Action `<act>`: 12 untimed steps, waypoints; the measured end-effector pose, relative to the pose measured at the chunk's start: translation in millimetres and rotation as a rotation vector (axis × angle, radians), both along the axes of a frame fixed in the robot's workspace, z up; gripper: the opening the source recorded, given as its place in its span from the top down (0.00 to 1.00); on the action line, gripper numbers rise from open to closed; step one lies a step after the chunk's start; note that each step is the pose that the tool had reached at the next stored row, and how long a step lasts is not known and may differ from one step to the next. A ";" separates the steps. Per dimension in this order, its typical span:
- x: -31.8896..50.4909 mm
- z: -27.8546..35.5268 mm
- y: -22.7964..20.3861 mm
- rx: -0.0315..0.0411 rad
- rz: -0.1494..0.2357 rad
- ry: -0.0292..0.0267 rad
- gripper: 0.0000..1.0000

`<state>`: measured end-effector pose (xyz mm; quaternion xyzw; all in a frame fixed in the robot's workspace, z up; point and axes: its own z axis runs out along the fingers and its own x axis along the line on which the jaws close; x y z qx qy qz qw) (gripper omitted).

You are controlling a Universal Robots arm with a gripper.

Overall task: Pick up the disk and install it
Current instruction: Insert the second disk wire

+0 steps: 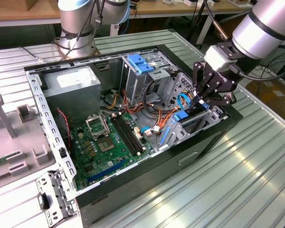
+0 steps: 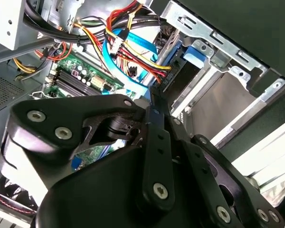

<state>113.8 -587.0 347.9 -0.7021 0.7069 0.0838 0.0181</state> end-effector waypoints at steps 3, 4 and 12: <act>0.3 -5.1 -0.2 0.0016 0.000 0.0025 0.89; 0.3 -5.6 -0.8 0.0029 0.000 0.0026 0.89; 14.4 0.4 -1.3 0.0139 0.000 0.0051 0.89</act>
